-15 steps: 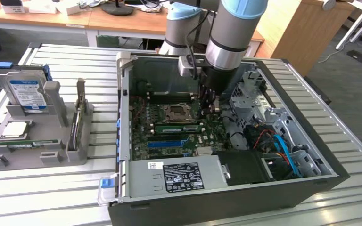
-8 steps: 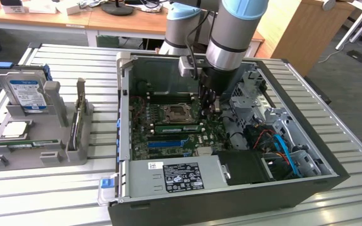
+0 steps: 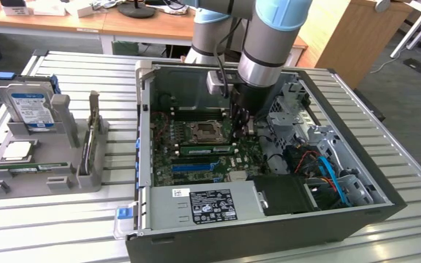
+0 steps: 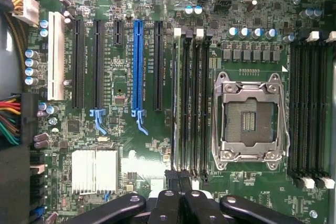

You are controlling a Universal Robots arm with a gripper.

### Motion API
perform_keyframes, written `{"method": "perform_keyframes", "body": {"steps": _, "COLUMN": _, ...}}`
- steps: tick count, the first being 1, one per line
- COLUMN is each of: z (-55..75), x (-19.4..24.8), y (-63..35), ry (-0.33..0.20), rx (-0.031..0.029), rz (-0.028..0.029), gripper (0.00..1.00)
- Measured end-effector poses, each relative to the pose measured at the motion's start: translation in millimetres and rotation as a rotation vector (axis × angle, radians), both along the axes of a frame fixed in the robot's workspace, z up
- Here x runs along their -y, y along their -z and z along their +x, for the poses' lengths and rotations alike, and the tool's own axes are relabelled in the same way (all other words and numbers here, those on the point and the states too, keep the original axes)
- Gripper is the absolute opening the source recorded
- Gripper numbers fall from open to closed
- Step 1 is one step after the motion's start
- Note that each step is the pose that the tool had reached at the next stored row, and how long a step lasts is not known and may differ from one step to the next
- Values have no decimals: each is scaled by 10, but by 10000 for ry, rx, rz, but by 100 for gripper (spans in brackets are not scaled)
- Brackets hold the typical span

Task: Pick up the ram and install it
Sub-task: 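Press down the ram until it locks into place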

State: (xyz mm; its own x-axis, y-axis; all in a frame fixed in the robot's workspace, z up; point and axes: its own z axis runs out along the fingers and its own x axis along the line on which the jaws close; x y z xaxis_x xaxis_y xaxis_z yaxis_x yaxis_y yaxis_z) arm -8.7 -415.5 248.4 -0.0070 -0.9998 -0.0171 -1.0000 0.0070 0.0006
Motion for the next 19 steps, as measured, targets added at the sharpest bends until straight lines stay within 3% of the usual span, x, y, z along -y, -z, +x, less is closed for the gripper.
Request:
{"method": "perform_keyframes", "body": {"steps": 5, "z": 1, "x": 1, "y": 53, "ry": 21, "rx": 0, "rz": 0, "gripper": 11}}
{"method": "perform_keyframes", "body": {"steps": 19, "z": 58, "x": 2, "y": 88, "ry": 21, "rx": -1, "rz": 18, "gripper": 11}}
